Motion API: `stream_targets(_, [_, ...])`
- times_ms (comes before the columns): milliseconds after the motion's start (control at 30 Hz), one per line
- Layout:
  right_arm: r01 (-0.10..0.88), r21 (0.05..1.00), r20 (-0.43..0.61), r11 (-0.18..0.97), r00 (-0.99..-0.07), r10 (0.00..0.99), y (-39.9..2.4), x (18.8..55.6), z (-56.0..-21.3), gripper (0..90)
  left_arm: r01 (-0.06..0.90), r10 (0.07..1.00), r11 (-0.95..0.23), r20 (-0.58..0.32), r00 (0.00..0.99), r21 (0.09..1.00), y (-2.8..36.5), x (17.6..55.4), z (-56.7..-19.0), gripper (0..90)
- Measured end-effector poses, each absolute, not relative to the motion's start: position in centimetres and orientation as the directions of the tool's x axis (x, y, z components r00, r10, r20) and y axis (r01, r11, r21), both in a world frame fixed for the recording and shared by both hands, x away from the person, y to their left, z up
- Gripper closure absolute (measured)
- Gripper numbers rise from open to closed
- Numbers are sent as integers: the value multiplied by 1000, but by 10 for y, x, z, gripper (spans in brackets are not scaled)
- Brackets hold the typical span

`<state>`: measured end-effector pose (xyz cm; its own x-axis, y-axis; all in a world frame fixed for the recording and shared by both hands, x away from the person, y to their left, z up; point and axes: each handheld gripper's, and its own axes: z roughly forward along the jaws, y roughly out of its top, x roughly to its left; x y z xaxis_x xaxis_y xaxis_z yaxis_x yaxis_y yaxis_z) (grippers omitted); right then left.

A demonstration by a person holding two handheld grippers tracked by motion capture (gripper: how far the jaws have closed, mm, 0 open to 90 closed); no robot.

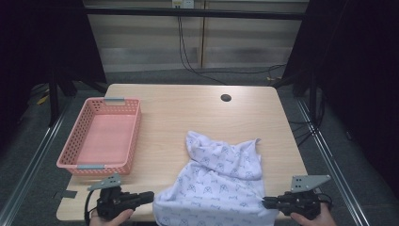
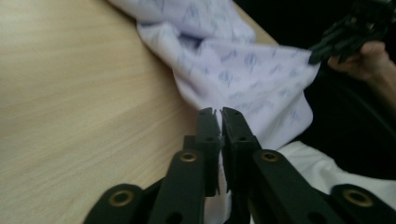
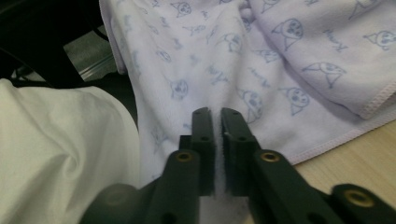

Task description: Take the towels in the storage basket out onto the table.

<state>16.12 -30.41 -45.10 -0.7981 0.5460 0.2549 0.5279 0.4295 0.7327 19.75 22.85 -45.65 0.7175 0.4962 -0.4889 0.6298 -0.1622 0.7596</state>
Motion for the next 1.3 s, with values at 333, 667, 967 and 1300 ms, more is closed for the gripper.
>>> stream_targets(333, [535,767,212,353,-732,647,-302,216,-452,619,598,484,-247,-437,758,763,174,254,-470,698])
stream_targets(667, [572,766,159,292,-610,776,-310,296,-465,550,571,444,-407,-393,806,713,110,298,-498,742])
stream_targets(967, [625,722,195,297,-595,780,-294,334,-488,732,570,442,-486,-376,814,663,122,279,-502,841])
stream_targets(1300, [485,868,159,106,-473,866,-346,320,-438,889,589,448,-500,-392,803,635,144,246,-499,843])
